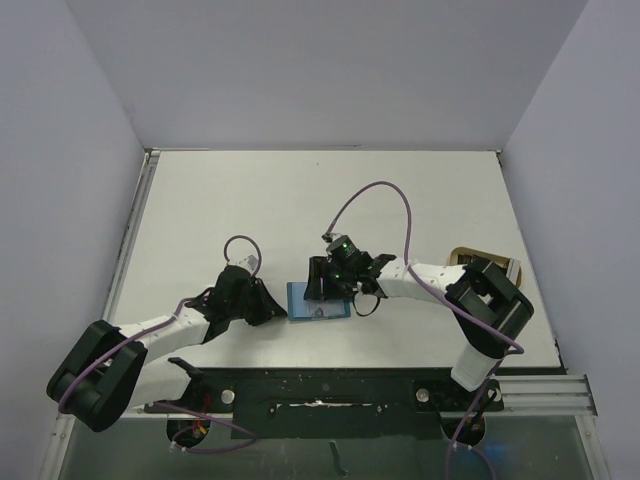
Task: Put the credit cards into the card holder
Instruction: Insert the credit card into the card holder.
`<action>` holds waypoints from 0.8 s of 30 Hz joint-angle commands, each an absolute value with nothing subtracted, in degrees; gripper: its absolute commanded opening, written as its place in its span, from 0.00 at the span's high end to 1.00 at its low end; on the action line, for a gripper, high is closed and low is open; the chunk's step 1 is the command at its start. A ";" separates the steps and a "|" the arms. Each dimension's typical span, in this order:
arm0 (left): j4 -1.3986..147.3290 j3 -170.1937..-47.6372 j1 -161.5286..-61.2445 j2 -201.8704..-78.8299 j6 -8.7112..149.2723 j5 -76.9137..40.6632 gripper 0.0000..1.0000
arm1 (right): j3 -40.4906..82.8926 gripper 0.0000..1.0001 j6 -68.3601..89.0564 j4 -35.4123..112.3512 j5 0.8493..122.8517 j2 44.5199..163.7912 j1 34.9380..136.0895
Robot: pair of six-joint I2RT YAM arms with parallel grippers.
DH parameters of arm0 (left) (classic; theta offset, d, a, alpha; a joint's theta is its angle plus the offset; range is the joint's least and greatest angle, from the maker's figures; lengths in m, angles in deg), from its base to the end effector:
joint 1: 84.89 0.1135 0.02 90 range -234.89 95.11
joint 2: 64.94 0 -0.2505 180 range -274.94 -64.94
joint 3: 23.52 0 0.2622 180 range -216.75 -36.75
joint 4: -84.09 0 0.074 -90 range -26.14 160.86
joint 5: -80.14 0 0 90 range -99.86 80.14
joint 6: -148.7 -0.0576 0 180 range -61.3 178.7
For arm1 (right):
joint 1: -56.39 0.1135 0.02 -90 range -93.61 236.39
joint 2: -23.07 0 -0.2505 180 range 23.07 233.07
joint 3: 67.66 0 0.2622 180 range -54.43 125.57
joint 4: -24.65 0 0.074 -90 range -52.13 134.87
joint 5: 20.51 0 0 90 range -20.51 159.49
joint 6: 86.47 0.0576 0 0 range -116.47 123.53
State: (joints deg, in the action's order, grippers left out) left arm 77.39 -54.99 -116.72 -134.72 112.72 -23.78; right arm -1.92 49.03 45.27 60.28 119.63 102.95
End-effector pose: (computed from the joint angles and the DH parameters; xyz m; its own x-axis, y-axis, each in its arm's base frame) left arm 0.1890 -0.1336 0.0941 -0.8842 -0.3756 -0.2777 -0.1006 0.7336 -0.6721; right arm 0.2376 0.2644 0.1257 -0.9370 0.0345 -0.3476 -0.1670 0.8299 0.5323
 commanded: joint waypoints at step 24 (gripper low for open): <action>80.75 -56.17 -117.18 -135.81 112.80 -23.83 1.00 | -1.16 0.34 52.61 42.45 62.02 120.67 103.33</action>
State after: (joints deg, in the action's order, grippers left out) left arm 77.56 -54.99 -116.83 -135.36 112.70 -23.78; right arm -1.92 52.04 46.15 63.86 119.63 102.97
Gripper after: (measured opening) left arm 0.009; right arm 0.659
